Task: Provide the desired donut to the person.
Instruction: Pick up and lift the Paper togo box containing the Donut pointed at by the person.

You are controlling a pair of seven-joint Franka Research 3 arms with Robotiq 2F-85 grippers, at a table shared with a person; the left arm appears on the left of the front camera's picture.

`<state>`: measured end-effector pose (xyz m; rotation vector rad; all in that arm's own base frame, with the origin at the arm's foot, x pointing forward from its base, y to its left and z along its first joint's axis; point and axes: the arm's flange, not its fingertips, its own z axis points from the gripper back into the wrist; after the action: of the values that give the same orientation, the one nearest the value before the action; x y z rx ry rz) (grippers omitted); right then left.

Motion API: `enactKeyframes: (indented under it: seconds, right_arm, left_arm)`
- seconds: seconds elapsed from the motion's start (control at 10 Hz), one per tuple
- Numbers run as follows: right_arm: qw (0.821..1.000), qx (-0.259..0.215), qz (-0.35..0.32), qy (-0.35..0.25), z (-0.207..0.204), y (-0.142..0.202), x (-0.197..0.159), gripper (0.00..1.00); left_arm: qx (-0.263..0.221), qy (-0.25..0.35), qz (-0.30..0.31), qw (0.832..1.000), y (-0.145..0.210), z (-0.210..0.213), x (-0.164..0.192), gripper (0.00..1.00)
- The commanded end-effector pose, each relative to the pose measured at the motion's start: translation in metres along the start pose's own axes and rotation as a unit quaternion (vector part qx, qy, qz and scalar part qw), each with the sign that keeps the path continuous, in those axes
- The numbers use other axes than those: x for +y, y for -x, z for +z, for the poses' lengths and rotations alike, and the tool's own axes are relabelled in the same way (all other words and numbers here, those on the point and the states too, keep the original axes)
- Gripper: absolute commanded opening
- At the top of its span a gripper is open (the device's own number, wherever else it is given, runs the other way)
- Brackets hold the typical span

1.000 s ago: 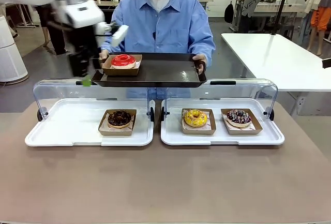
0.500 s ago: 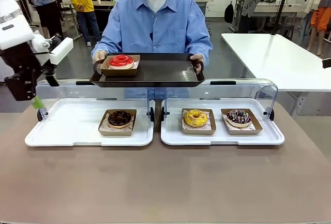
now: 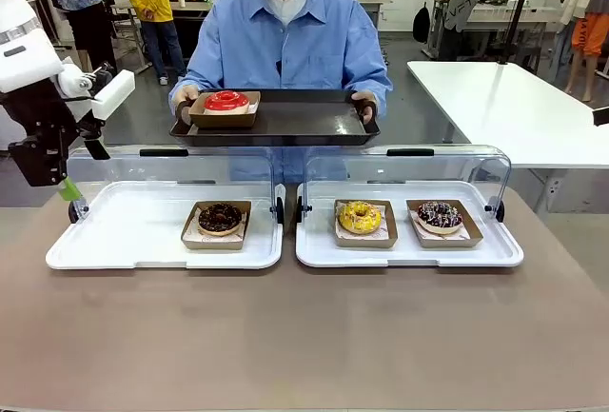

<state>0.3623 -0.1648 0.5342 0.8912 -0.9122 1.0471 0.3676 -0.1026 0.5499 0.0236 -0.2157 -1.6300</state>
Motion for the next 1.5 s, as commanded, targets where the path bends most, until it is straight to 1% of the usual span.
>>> enactKeyframes:
  seconds: [0.0, 0.2, 0.3, 0.4, 0.5, 0.6, 0.7, 0.8, 0.9, 1.0, 1.1, 1.2, 1.4]
  right_arm:
    - [1.000, -0.004, 0.002, -0.002, 0.000, 0.000, 0.000, 1.00]
    - [1.000, -0.004, 0.002, -0.002, 0.000, 0.000, 0.000, 1.00]
    - [1.000, -0.004, 0.002, -0.002, 0.000, 0.000, 0.000, 1.00]
    - [1.000, -0.004, 0.002, -0.002, 0.000, 0.000, 0.000, 1.00]
    - [1.000, -0.004, 0.002, -0.002, 0.000, 0.000, 0.000, 1.00]
    - [1.000, -0.004, 0.002, -0.002, 0.000, 0.000, 0.000, 1.00]
    - [1.000, -0.004, 0.002, -0.002, 0.000, 0.000, 0.000, 1.00]
    - [1.000, -0.004, 0.002, -0.002, 0.000, 0.000, 0.000, 1.00]
    - [1.000, -0.004, 0.002, -0.002, 0.000, 0.000, 0.000, 1.00]
    - [1.000, -0.004, 0.002, -0.002, 0.000, 0.000, 0.000, 1.00]
    - [1.000, -0.004, 0.002, -0.002, 0.000, 0.000, 0.000, 1.00]
    - [1.000, -0.004, 0.002, -0.002, 0.000, 0.000, 0.000, 1.00]
    - [1.000, -0.004, 0.002, -0.002, 0.000, 0.000, 0.000, 1.00]
  left_arm:
    - [0.001, -0.001, 0.002, 1.000, 0.000, 0.001, 0.002, 1.00]
    - [0.000, 0.000, 0.000, 1.000, 0.000, 0.000, 0.000, 1.00]
    - [-0.091, 0.038, -0.007, 0.995, 0.026, 0.010, 0.013, 1.00]
    - [-0.192, 0.062, -0.035, 0.979, 0.057, 0.012, 0.022, 1.00]
    - [-0.268, 0.062, -0.053, 0.960, 0.086, 0.010, 0.032, 1.00]
    - [-0.349, 0.059, -0.074, 0.932, 0.121, 0.007, 0.045, 1.00]
    - [-0.401, 0.033, -0.070, 0.913, 0.148, 0.001, 0.049, 1.00]
    - [-0.459, 0.014, -0.045, 0.887, 0.174, -0.007, 0.047, 1.00]
    - [-0.500, 0.003, -0.027, 0.865, 0.197, -0.013, 0.050, 1.00]
    - [-0.539, -0.002, -0.005, 0.843, 0.220, -0.024, 0.049, 1.00]
    - [-0.563, -0.005, 0.015, 0.827, 0.237, -0.035, 0.042, 1.00]
    - [-0.570, -0.007, 0.052, 0.820, 0.252, -0.044, 0.037, 1.00]
    - [-0.564, -0.002, 0.070, 0.823, 0.273, -0.056, 0.030, 1.00]
